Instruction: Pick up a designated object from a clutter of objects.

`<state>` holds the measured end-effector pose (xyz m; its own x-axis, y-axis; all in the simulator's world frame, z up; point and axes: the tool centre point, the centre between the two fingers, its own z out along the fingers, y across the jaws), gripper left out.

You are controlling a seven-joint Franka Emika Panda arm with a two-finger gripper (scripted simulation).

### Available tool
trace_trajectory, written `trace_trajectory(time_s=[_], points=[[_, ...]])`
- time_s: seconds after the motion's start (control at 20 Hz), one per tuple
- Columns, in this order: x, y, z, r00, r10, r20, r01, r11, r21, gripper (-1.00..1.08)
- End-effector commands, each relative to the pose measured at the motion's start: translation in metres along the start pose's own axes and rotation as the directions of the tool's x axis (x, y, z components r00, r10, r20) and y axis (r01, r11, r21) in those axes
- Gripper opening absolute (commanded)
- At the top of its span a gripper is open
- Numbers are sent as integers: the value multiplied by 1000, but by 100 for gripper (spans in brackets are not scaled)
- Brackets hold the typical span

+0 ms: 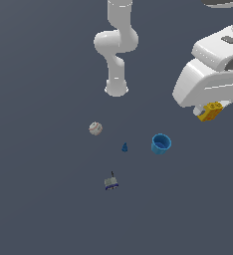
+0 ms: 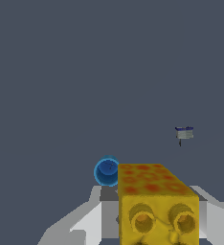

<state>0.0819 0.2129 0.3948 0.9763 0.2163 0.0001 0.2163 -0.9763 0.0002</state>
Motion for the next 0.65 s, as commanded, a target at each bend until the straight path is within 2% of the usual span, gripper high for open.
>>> trace_trajectory(time_s=[0.0, 0.6], points=[[4, -8, -8, 1000, 1, 0, -1, 1000, 0, -100], [12, -22, -21, 1000, 1, 0, -1, 1000, 0, -100]])
